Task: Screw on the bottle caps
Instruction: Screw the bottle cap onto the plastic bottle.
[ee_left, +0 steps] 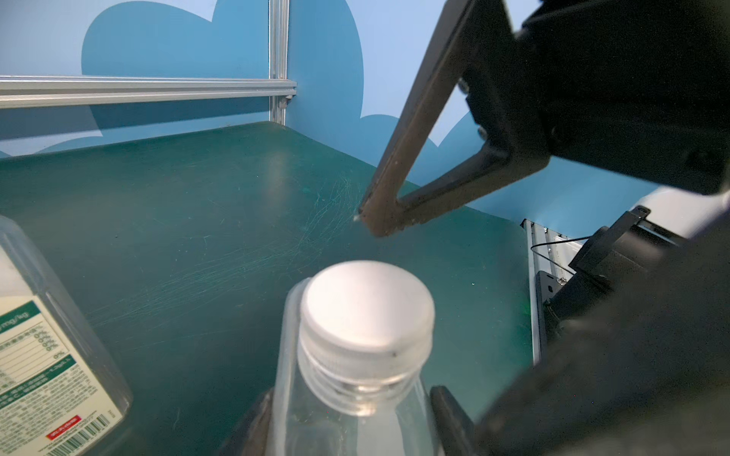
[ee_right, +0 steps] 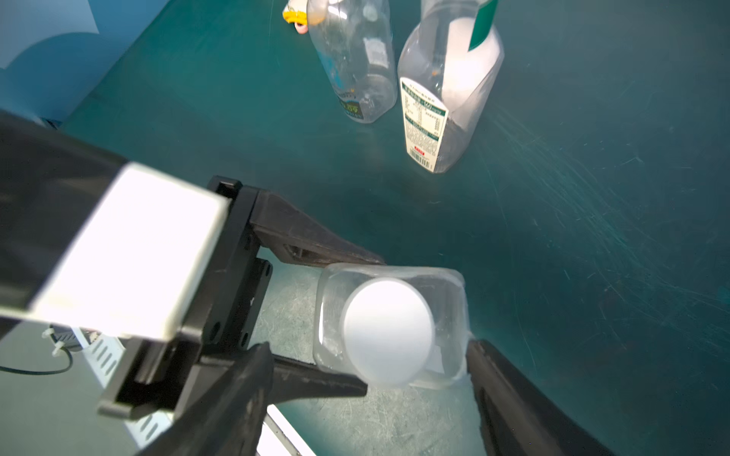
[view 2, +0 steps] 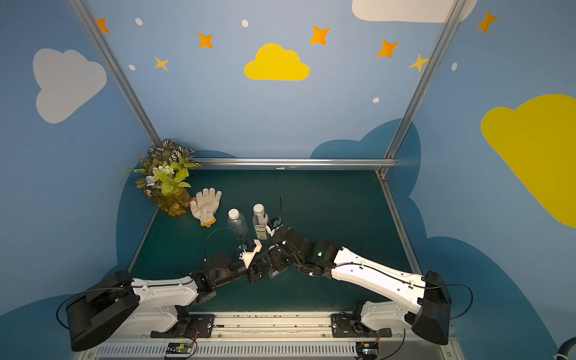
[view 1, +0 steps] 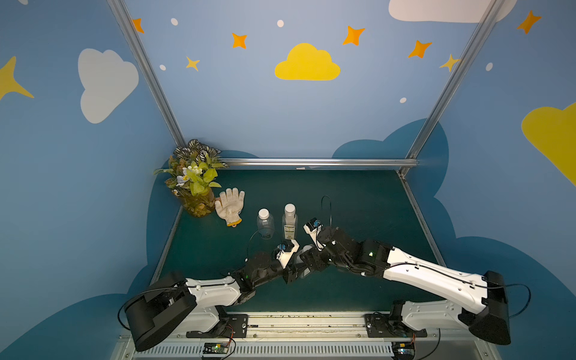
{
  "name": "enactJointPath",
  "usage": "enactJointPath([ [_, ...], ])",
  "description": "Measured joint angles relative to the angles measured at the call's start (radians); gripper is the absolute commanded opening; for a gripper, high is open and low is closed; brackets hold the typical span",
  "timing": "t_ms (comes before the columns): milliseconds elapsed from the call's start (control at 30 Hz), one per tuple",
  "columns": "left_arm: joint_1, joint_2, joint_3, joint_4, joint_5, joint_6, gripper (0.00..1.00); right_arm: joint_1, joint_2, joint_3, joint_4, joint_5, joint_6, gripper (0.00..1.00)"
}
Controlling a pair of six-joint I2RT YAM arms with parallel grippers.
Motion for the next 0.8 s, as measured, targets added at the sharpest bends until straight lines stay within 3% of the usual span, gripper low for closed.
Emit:
enactJointPath([
  [400,0.000,0.000,0.000,0.000,0.000,0.000,0.10,-0.108,-0.062,0.019,0.000,-0.010,0.007,0.89],
  [800,0.000,0.002,0.001,0.000,0.003,0.004,0.10,-0.146,0.069,0.002,-0.010,-0.089,0.048,0.89],
])
